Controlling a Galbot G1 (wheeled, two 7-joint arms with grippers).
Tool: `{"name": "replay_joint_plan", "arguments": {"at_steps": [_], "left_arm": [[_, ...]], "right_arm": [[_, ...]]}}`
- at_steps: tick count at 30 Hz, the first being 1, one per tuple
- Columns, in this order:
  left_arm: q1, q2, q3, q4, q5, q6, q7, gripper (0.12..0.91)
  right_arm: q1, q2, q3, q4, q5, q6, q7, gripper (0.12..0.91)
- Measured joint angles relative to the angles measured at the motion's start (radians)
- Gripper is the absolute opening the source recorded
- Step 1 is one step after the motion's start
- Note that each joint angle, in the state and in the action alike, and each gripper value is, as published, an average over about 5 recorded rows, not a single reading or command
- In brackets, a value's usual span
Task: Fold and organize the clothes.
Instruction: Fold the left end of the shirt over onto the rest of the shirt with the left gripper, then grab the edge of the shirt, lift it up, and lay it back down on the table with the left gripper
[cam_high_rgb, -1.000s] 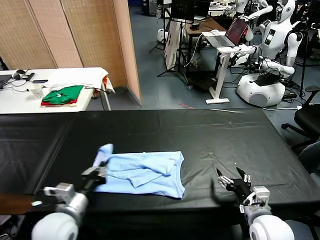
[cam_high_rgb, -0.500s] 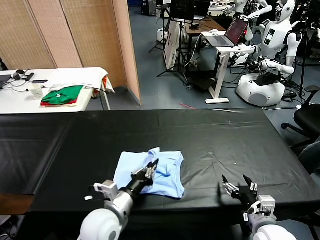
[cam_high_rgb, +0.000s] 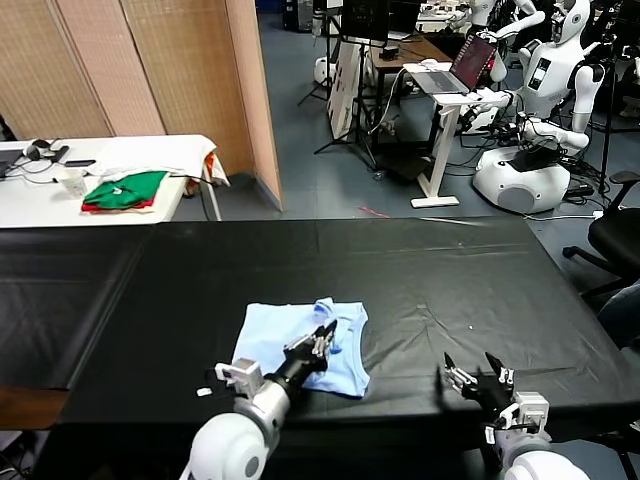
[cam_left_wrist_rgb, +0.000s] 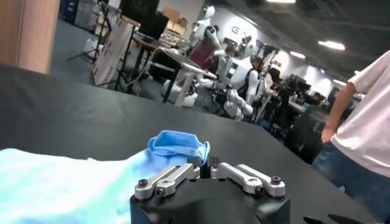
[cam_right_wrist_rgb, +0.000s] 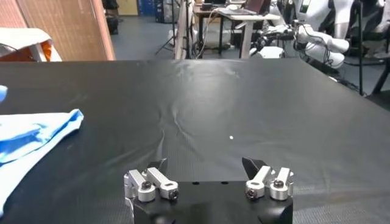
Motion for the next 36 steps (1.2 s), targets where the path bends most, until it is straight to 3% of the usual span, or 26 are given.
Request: {"name": "replay_joint_plan", "arguments": {"at_steps": [3,6,10,14,17,28,31,36], "left_arm": [[-0.001,-0.011,0.006,0.021,0.027,-0.007,0.007,0.193],[-0.002,-0.02,0.01,0.042,0.038,-0.018,0.021,0.286],[-0.002,-0.033,0.015,0.053,0.022,-0.029,0.037,0.527],[0.001,-0.037,0.007,0.037,-0.068,-0.02,0.041,0.779],[-0.005,-0.023,-0.013,0.019,-0.105,-0.024,0.042,0.883],[0.051,0.113,-0.192,0.015,0.08,-0.127,0.09,0.907],[0.077,0.118,-0.245,0.028,0.059,-0.131,0.095,0.907],[0.097,0.104,-0.323,0.048,-0.061,-0.102,0.092,0.907]], "right_arm": [[-0.004,-0.006,-0.005,0.01,0.017,-0.004,-0.007,0.907],[-0.005,-0.017,-0.014,0.024,0.057,-0.018,-0.006,0.907],[-0.007,-0.039,-0.034,0.045,0.097,-0.029,-0.008,0.907],[0.002,-0.066,-0.059,0.064,0.124,-0.037,-0.012,0.907],[0.02,-0.082,-0.083,0.071,0.138,-0.044,-0.015,0.907],[0.099,-0.101,-0.187,0.034,0.107,-0.017,-0.044,0.907],[0.094,-0.106,-0.189,0.04,0.114,-0.012,-0.044,0.907],[0.083,-0.113,-0.186,0.047,0.135,-0.011,-0.04,0.907]]}}
